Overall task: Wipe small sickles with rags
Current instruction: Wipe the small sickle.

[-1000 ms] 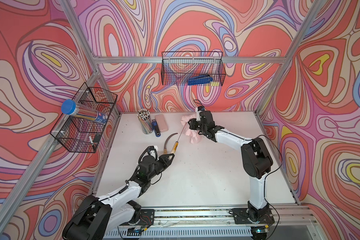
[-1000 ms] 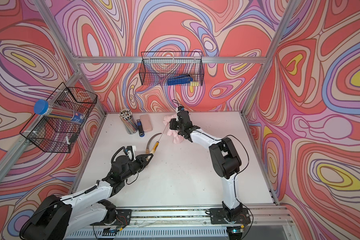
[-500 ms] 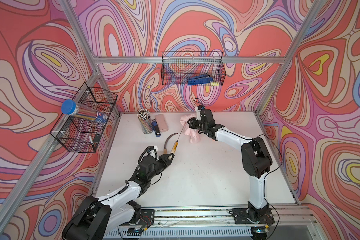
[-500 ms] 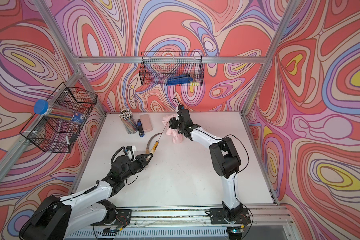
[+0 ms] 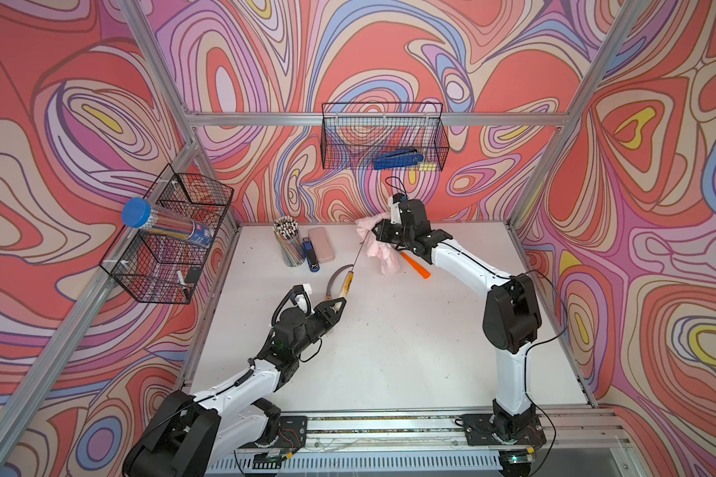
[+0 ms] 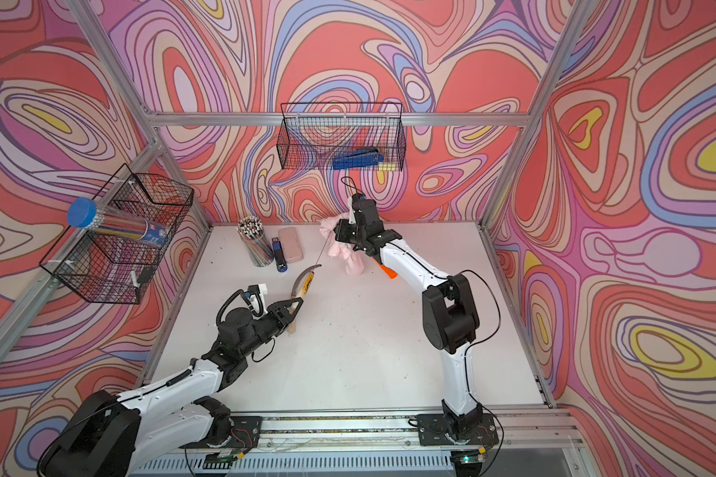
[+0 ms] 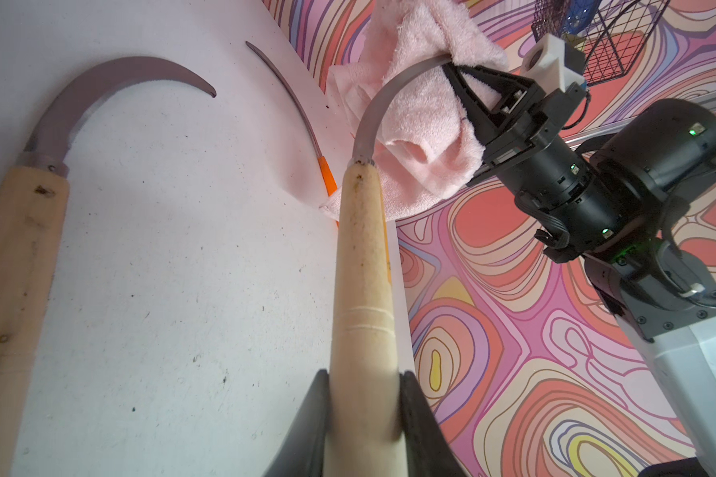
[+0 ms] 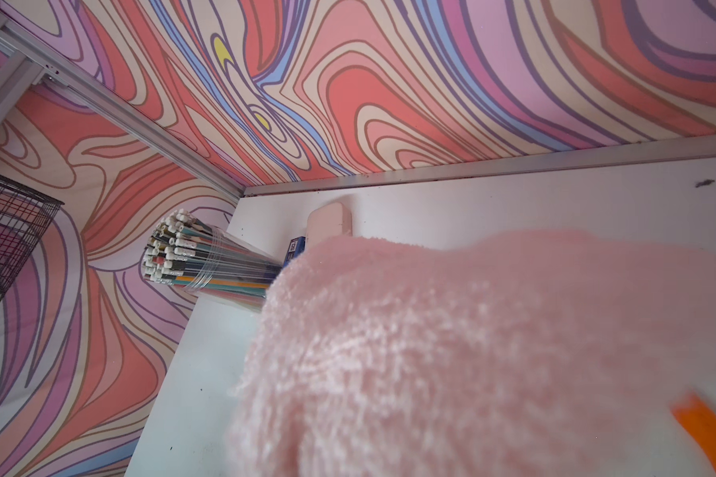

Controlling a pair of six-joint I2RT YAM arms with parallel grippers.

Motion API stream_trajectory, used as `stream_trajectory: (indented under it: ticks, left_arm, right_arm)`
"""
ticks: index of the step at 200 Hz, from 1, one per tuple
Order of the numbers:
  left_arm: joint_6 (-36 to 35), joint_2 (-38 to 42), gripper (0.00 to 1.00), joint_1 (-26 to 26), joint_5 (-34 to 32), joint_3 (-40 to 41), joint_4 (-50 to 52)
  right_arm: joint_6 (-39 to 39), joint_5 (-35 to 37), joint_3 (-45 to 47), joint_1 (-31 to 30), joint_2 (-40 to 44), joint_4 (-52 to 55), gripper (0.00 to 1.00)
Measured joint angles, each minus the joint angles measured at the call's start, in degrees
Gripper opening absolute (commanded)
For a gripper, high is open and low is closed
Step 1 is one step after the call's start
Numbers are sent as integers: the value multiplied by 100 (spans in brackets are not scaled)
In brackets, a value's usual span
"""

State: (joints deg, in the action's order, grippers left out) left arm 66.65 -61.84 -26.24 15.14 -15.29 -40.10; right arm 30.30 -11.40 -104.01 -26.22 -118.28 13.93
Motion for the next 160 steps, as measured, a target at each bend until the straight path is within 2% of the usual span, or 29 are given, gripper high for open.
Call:
stream_trajectory:
  ticks: [37,98,160]
  left_arm:
    - [4,-4,0,9,-90,-22,7]
    - [-2,-4,0,9,-177,-114,181]
    - [-181,520,0,4,-503,-496,1169]
  right_arm:
    - [-35,-44,-398,76,-245,518,0]
    - [-695,256,-715,96,-378,1016,0]
    - [-1493,748,-933,26,-376,968,0]
